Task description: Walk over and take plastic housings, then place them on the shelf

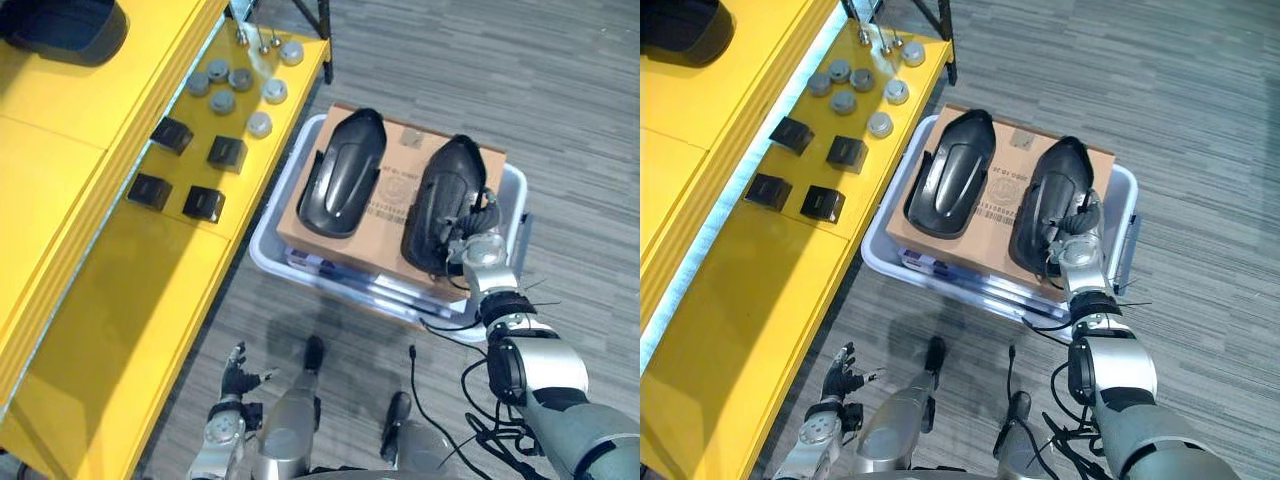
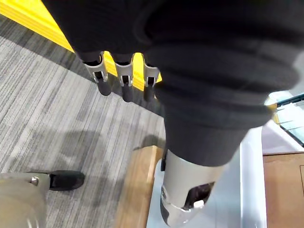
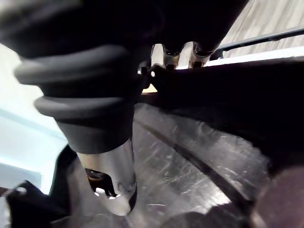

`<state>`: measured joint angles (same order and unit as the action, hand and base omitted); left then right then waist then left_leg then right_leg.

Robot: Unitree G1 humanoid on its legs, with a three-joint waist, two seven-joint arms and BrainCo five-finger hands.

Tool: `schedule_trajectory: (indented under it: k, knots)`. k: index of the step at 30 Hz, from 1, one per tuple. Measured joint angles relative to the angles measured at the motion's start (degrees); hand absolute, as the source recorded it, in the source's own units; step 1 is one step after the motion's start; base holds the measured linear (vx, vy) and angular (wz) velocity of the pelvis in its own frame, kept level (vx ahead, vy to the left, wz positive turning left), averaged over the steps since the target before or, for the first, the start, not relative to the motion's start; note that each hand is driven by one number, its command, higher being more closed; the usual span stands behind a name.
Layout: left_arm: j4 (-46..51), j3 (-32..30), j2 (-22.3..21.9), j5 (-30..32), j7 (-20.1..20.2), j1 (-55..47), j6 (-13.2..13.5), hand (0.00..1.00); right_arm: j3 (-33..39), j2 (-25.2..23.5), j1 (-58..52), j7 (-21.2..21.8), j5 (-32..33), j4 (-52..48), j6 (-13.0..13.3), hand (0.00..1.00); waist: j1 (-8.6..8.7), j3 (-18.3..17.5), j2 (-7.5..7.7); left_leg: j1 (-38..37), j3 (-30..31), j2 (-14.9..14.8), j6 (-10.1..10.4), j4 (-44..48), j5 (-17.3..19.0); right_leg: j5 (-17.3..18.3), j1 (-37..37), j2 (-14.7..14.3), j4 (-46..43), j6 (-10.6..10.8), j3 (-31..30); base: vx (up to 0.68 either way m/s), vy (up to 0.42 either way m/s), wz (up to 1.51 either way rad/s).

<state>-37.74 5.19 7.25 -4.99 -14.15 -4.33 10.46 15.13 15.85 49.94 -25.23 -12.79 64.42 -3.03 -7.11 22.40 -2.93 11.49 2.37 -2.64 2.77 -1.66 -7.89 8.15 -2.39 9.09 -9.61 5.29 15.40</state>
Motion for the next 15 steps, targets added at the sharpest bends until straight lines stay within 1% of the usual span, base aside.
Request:
schedule_trajectory:
  k: [4,7,10,11,14,15]
  knots:
    - [-0.63,1.02,-0.08,-0.82,-0.68,0.49,0.00,0.00,0.63,-1.13,-0.46,-0.89,0.07,-0.87,-0.03,0.00,0.00,0.40,-0.23,-0.03,-0.77,-0.10,-0.02,-0.43,-0.28,0.00,-1.00,0.00,-0.58,0.01,-1.13,-0.05,0.004,-0.11]
    - [-1.30,1.43,-0.30,-0.87,-0.93,0.84,-0.02,0.00,0.59,-2.91,-3.82,-1.39,-0.26,-6.61,0.03,0.00,0.12,0.41,-0.21,-0.56,-1.07,-0.09,-0.05,-1.05,-0.44,0.00,-1.05,0.09,-0.61,0.02,-1.50,0.00,-0.001,-0.08]
    - [-1.31,1.47,-0.40,-0.87,-0.94,0.86,-0.03,0.00,0.51,-4.27,-6.15,-3.01,-1.39,-9.72,0.04,0.00,0.29,0.41,-0.20,-1.64,-1.11,-0.15,0.13,-2.73,-1.21,0.01,-0.87,0.07,-0.61,0.03,-1.63,0.01,-0.006,-0.03]
    - [-1.25,1.48,-0.43,-0.87,-0.93,0.89,-0.03,0.00,0.42,-4.35,-6.35,-3.19,-1.39,-9.72,0.04,1.00,0.30,0.41,-0.20,-1.75,-1.13,-0.17,0.14,-2.81,-1.22,0.00,-0.83,0.07,-0.61,0.03,-1.65,0.01,-0.006,-0.04]
    - [-1.17,1.48,-0.64,-0.89,-0.91,0.89,-0.02,0.00,0.17,-4.37,-7.43,-2.05,-2.50,-9.65,-0.51,1.00,0.41,0.41,-0.19,-2.47,-1.23,-0.22,0.37,-3.56,-1.54,0.00,-0.48,0.07,-0.62,0.04,-1.73,0.00,-0.001,-0.01]
    - [-1.18,1.48,-0.72,-0.94,-0.88,0.89,-0.02,0.00,0.17,-4.39,-7.58,-1.21,-3.21,-9.52,-1.06,1.00,0.47,0.42,-0.16,-2.61,-1.22,-0.25,0.37,-3.57,-1.54,0.00,-0.34,0.07,-0.62,0.05,-1.70,0.00,0.000,0.00]
